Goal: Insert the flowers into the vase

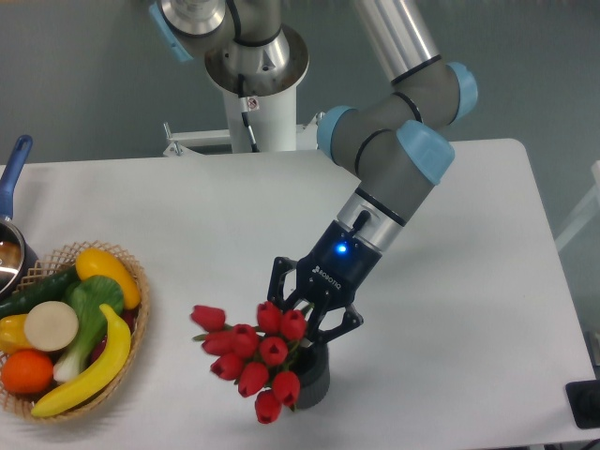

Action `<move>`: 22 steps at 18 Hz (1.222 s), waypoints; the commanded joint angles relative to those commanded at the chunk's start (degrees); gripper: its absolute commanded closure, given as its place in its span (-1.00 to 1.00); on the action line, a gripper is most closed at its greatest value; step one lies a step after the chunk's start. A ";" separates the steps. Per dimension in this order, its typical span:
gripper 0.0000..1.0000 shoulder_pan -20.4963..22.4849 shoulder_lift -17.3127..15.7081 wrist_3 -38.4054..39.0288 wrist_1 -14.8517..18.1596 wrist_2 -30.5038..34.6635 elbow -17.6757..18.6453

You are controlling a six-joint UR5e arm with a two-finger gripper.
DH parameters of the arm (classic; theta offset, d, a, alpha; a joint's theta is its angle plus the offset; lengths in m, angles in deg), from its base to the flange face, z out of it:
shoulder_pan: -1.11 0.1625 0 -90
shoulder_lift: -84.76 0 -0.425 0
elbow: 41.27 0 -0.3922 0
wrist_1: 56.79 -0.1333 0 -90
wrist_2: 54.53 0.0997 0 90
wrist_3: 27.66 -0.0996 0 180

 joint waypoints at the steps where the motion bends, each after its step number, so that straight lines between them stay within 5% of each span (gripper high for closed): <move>1: -0.79 0.44 -0.09 0.00 0.09 0.00 0.35; 5: -0.99 2.11 -0.79 -0.09 0.09 -0.09 1.76; 18: -1.00 14.23 -4.57 -2.02 0.35 0.61 5.19; 22: -1.00 16.44 -4.31 -2.46 0.44 13.84 5.72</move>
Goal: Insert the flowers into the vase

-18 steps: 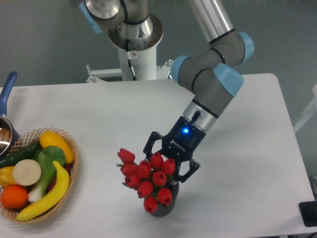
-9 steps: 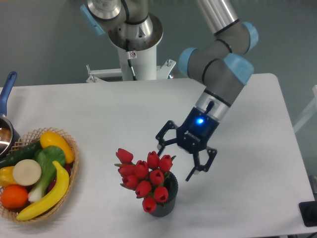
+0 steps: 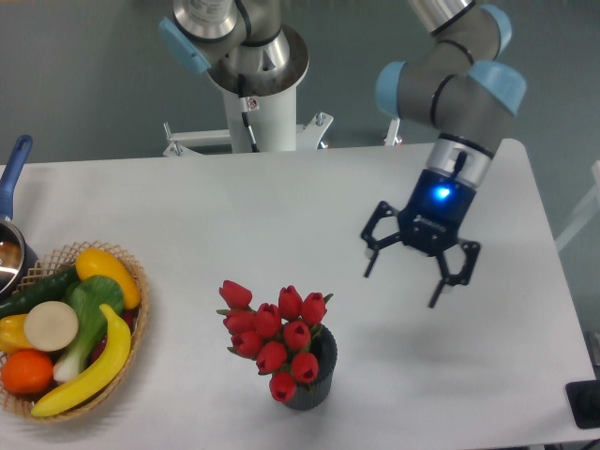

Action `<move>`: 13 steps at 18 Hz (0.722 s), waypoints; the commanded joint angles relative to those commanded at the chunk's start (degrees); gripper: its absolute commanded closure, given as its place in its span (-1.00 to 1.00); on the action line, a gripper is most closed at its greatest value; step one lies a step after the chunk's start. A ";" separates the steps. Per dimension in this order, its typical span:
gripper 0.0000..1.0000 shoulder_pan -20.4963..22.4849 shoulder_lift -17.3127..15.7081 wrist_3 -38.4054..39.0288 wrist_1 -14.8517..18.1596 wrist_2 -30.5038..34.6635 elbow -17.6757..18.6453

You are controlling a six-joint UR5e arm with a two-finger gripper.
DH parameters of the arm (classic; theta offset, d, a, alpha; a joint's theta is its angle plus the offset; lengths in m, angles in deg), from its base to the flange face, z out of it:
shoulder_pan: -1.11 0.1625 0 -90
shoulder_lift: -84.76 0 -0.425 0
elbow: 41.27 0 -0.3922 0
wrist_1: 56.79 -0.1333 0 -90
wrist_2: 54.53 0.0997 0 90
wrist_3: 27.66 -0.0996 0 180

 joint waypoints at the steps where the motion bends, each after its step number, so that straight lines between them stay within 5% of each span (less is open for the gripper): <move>1: -1.00 -0.09 -0.09 0.00 0.00 5.01 0.17; 9: -1.00 -3.69 -1.49 -4.30 1.57 35.43 3.25; 13: -1.00 -4.83 -2.29 -5.80 2.99 39.94 3.25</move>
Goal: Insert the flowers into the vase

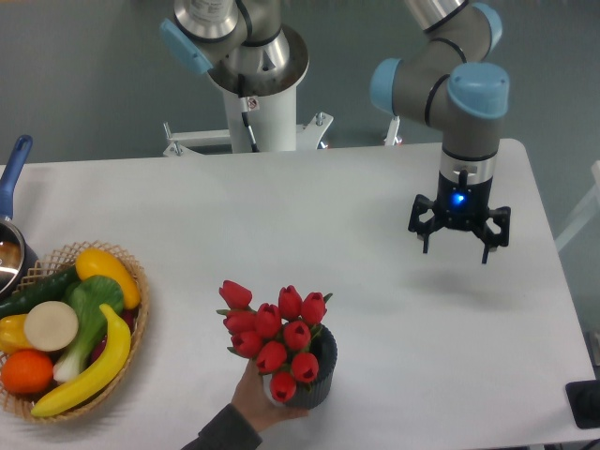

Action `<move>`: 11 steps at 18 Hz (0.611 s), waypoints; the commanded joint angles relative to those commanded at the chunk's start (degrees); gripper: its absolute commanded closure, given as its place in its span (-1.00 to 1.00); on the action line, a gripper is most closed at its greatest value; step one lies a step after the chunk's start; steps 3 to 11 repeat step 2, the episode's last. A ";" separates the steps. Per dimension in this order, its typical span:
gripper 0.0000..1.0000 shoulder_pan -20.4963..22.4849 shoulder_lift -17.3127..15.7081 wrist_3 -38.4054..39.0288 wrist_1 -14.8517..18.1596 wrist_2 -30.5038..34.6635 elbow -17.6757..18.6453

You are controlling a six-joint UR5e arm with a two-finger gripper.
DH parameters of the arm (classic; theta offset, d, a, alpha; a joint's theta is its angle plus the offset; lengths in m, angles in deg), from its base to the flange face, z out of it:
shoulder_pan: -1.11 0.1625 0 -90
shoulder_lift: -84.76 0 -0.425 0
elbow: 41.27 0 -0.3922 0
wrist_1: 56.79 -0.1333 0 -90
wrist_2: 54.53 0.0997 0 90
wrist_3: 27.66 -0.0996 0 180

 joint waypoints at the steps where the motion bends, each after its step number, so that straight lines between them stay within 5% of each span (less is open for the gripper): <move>1: -1.00 -0.35 0.09 -0.18 0.18 1.05 -0.09; 11: -1.00 -0.79 0.17 -0.18 0.18 2.36 -0.09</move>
